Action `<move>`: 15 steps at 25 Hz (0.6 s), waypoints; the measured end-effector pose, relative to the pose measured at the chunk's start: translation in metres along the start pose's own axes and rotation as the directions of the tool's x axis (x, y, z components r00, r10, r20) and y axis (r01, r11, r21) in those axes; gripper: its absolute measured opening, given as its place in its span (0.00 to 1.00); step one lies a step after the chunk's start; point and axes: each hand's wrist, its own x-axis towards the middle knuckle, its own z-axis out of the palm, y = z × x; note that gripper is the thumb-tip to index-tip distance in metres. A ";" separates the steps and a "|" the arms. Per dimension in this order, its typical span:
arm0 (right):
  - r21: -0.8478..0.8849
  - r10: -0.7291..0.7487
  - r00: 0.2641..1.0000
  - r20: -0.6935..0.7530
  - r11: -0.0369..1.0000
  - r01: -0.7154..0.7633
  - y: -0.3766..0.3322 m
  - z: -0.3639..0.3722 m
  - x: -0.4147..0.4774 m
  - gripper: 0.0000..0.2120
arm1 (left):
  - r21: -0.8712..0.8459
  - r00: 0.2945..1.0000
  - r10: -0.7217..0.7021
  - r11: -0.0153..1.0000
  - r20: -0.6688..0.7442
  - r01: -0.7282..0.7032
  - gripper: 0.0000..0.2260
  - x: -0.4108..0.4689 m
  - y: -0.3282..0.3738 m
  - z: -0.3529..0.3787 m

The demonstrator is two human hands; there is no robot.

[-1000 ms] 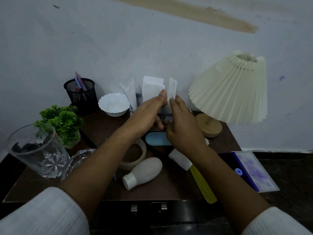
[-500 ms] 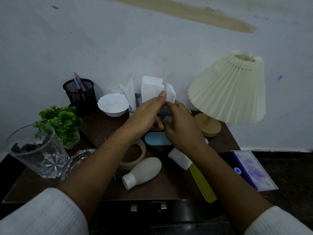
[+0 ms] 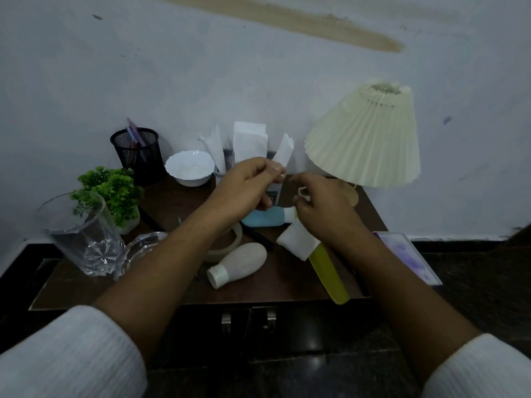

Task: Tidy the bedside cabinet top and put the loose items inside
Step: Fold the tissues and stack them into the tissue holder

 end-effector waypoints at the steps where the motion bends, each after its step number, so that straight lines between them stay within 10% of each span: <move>1: -0.031 0.013 1.000 0.020 0.999 -0.012 0.004 -0.005 -0.004 0.15 | 0.010 0.999 -0.019 1.000 0.042 0.018 0.12 -0.005 -0.001 0.003; 7: -0.118 0.161 0.961 0.226 0.984 -0.137 0.022 -0.029 -0.029 0.10 | 0.229 0.983 -0.109 0.971 0.150 0.073 0.10 -0.027 -0.007 0.021; 15: -0.363 0.091 0.898 0.431 0.928 0.080 0.009 -0.005 -0.032 0.17 | 0.322 0.982 -0.128 0.944 0.142 0.076 0.08 -0.024 -0.009 0.024</move>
